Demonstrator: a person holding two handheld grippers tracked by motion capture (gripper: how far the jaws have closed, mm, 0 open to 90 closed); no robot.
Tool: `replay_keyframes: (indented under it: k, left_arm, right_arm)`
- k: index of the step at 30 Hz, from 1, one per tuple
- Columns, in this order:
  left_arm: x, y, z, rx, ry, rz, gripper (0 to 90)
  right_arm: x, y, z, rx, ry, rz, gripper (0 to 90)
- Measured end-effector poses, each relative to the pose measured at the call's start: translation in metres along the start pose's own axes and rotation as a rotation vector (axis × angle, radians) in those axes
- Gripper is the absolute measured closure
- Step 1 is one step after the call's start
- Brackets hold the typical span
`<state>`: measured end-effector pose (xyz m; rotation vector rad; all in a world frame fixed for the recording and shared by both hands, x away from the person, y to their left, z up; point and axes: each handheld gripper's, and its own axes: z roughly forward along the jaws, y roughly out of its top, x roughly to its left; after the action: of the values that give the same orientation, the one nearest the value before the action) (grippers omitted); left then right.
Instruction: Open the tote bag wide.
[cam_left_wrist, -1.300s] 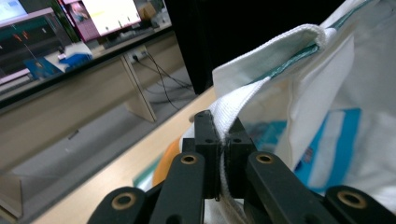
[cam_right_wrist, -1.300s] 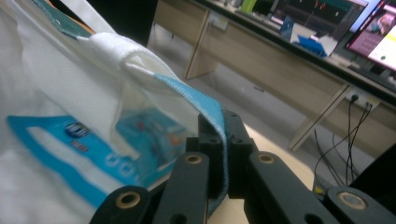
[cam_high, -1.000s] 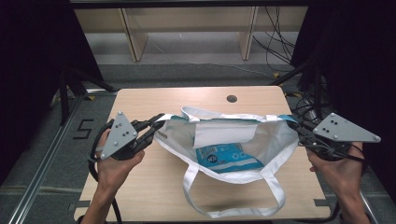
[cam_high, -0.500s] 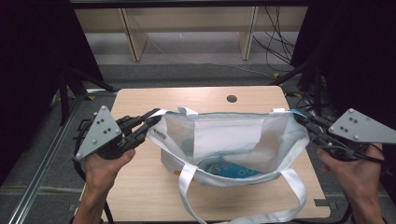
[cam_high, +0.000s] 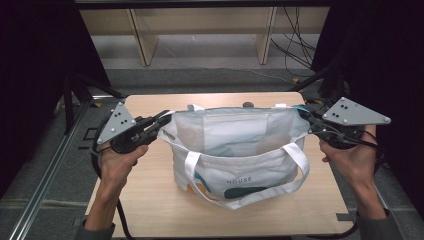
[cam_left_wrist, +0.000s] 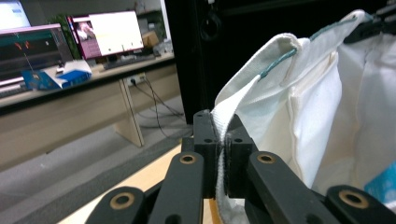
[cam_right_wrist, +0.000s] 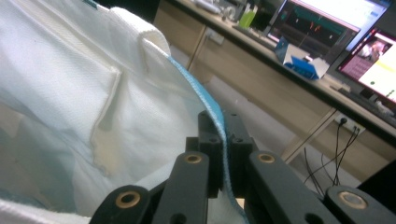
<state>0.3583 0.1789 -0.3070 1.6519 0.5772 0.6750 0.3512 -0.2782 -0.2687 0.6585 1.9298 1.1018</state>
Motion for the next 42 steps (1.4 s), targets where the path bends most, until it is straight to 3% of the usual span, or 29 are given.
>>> replay_keyframes:
  k: [7, 10, 19, 29, 30, 31, 32, 33, 40, 41, 42]
  left_arm:
    - [-0.004, -0.036, 0.015, 0.142, -0.02, 0.024, 85.8]
    - [-0.003, -0.052, 0.023, 0.165, -0.037, 0.005, 85.6]
    - [-0.008, -0.086, 0.042, 0.28, -0.061, 0.019, 85.4]
    - [-0.014, -0.118, 0.061, 0.364, -0.088, -0.006, 85.4]
    - [-0.014, -0.121, 0.064, 0.375, -0.094, 0.008, 85.4]
    - [-0.016, -0.126, 0.066, 0.388, -0.099, -0.008, 85.4]
    - [-0.017, -0.129, 0.068, 0.41, -0.108, 0.015, 85.4]
    - [-0.019, -0.134, 0.071, 0.415, -0.111, 0.0, 85.4]
    - [-0.031, -0.171, 0.09, 0.526, -0.173, 0.01, 85.0]
    - [-0.033, -0.175, 0.091, 0.536, -0.172, -0.008, 85.0]
    - [-0.034, -0.177, 0.093, 0.542, -0.179, 0.001, 85.1]
  right_arm:
    - [0.006, -0.025, 0.013, 0.058, 0.01, -0.006, 88.8]
    - [0.007, -0.035, 0.016, 0.074, 0.015, 0.005, 88.8]
    - [0.014, -0.069, 0.031, 0.141, 0.015, 0.012, 88.7]
    - [0.018, -0.101, 0.043, 0.169, 0.021, 0.052, 88.7]
    - [0.018, -0.105, 0.045, 0.18, 0.024, 0.05, 88.7]
    - [0.018, -0.108, 0.046, 0.197, 0.033, 0.055, 88.7]
    - [0.018, -0.111, 0.046, 0.21, 0.039, 0.073, 88.7]
    - [0.018, -0.114, 0.048, 0.21, 0.033, 0.058, 88.7]
    - [0.024, -0.148, 0.063, 0.326, 0.067, 0.048, 88.8]
    - [0.026, -0.154, 0.065, 0.345, 0.069, 0.062, 88.8]
    - [0.027, -0.16, 0.067, 0.361, 0.078, 0.063, 88.8]
